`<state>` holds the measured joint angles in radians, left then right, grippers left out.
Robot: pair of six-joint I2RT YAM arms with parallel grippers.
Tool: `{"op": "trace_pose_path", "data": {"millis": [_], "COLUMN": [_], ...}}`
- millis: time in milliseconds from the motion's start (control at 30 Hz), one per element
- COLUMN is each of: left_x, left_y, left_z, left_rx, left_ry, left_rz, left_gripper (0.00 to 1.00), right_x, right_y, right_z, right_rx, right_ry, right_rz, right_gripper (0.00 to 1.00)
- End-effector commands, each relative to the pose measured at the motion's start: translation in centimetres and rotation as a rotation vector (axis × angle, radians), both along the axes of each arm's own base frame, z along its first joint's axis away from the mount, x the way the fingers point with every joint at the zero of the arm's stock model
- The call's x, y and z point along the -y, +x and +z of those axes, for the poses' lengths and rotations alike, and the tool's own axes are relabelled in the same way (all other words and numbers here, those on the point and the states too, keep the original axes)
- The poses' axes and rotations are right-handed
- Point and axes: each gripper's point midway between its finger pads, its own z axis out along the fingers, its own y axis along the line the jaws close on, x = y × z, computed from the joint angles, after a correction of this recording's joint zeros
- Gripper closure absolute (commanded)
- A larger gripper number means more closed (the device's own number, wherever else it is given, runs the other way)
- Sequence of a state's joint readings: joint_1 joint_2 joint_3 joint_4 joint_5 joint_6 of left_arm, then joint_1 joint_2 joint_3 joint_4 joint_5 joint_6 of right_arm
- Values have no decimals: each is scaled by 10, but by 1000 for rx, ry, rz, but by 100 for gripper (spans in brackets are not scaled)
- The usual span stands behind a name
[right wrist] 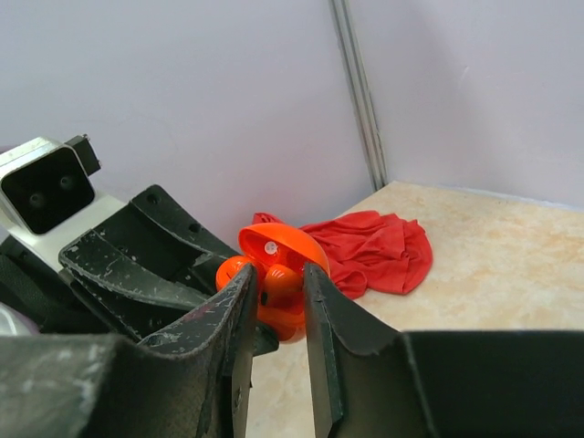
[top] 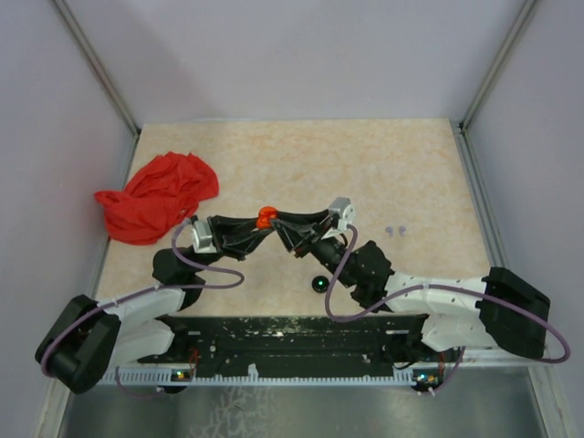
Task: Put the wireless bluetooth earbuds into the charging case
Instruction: Place the earbud in the charging case.
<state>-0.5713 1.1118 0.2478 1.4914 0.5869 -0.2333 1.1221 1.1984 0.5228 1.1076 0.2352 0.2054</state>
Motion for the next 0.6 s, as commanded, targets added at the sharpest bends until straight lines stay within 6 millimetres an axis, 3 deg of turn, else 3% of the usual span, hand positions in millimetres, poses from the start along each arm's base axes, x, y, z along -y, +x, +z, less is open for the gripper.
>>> {"op": "trace_pose_path", "data": {"millis": [0,400,567], "left_x": [-3,-2,1], "left_y": [-8,-6,-6], "left_z": [15,13,8], "left_rx": [50,48,51], "left_ry": [-48,-36,-7], "left_rz": [-10,-10,-18], "left_gripper": [99,99,99], "right_x": [1,17,22], "right_y": [-8,-12,-9], "right_z": [14,32,38], "right_rx": [11,20,13], "right_ry": [34,0,-130], "right_rz": [29,10,71], "right_gripper": [72,44,40]}}
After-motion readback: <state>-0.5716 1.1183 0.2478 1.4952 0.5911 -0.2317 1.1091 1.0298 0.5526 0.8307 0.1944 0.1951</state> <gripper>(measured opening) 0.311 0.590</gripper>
